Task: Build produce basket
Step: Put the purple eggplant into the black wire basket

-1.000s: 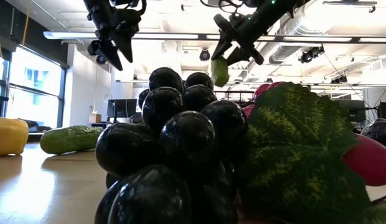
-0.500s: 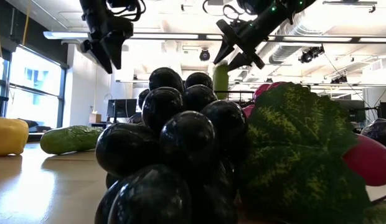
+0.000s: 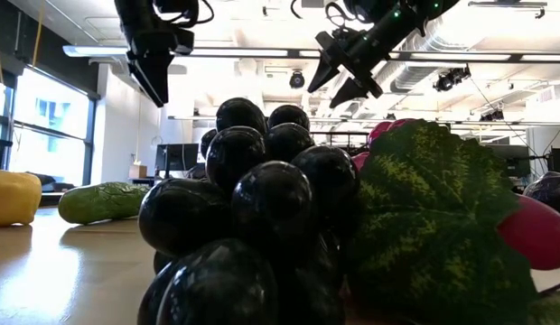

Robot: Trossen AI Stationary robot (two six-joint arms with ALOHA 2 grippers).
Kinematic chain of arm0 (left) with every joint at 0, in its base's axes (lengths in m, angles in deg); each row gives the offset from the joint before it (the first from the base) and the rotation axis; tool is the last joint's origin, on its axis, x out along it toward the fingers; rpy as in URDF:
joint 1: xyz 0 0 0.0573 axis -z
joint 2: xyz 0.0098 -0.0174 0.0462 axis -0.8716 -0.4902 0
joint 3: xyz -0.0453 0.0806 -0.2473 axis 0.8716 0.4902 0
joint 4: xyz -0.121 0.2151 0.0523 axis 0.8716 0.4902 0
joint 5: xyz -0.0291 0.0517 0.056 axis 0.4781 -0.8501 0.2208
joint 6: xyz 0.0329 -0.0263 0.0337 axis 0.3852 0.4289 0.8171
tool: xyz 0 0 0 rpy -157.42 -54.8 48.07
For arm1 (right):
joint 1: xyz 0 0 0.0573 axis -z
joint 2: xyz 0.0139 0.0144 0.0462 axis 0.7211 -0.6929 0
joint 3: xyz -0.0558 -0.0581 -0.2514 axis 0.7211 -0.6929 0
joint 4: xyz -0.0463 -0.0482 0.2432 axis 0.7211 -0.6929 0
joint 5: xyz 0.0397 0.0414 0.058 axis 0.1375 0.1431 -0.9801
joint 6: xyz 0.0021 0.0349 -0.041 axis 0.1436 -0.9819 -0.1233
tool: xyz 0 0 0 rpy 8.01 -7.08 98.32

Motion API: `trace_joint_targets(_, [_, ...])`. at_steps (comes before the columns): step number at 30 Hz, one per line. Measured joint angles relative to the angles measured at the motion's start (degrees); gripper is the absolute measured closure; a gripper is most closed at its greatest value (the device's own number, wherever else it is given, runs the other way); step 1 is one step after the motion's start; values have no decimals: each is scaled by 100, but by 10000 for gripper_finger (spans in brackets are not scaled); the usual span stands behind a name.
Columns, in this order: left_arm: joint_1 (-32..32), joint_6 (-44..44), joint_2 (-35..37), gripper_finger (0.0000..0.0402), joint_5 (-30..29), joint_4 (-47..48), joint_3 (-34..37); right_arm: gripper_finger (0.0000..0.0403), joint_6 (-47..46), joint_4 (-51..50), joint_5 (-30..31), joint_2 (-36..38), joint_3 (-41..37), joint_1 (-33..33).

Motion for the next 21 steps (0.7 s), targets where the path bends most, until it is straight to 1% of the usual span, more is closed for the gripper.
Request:
trace_joint_targets(6, [-413, 127, -120, 109, 67, 122, 0, 80, 108, 10, 2, 0, 0, 9])
trace_joint_targets(10, [-738, 522, -289, 85, 138, 122, 0, 80, -3, 12, 0, 0, 0, 9])
trace_joint_targets(12, [-882, 968, -408, 78, 311, 123, 0, 80, -197, 23, 1, 0, 0, 9])
trace_joint_targets(17, [-1045, 2468, -712, 76, 733, 121, 0, 80, -432, 23, 1, -2, 0, 9])
trace_joint_targets(21, [-1072, 3302, -1000, 76, 797, 107, 0, 80, -540, 23, 0, -2, 0, 9])
